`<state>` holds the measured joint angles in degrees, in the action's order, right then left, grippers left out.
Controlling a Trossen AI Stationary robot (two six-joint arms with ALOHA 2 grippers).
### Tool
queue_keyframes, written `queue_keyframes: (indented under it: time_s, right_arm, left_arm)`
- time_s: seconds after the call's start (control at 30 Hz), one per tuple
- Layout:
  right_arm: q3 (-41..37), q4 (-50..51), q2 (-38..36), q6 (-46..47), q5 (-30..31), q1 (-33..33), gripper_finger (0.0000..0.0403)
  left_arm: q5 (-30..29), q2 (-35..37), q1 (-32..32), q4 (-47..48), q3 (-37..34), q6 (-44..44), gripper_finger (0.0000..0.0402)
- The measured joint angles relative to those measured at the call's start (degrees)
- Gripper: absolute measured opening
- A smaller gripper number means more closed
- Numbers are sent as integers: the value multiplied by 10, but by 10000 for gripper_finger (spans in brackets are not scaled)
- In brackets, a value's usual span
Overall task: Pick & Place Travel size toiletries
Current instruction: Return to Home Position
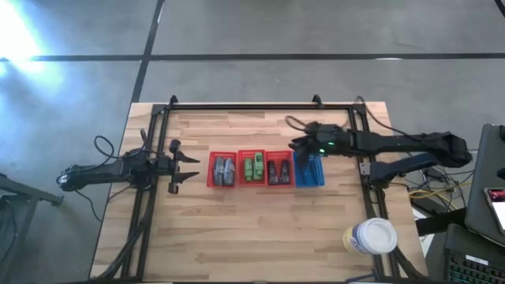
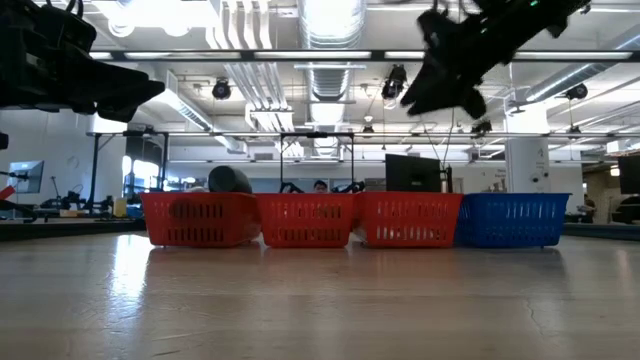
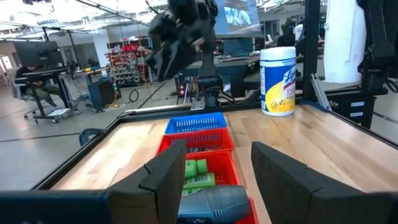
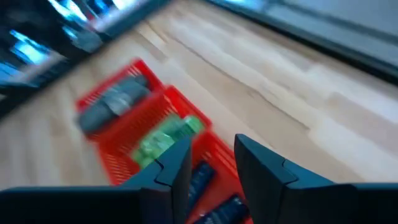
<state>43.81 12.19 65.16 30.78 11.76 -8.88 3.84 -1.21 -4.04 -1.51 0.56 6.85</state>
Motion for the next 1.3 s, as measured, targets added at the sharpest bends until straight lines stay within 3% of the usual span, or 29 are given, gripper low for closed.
queue_keyframes:
  time_s: [0.1, 0.3, 0.47, 0.7, 0.9, 1.3]
  right_arm:
    - [-35, -48, -80, -32, 0, 25, 128]
    - [-154, -211, -273, -202, 0, 68, 146]
    - [-219, -246, -376, -239, 0, 72, 158]
    - [-314, -262, -473, -265, -5, 73, 175]
    - [-390, -314, -550, -292, -80, 75, 187]
    - [-433, -282, -630, -295, -88, 80, 201]
  left_arm:
    - [-1, -1, 0, 0, 0, 0, 188]
    - [-3, -7, 0, 1, 0, 0, 188]
    - [-3, -7, 0, 1, 0, 0, 188]
    - [-3, -7, 0, 1, 0, 0, 188]
    - [-3, -7, 0, 2, 0, 0, 188]
    - [-3, -8, 0, 2, 1, 0, 188]
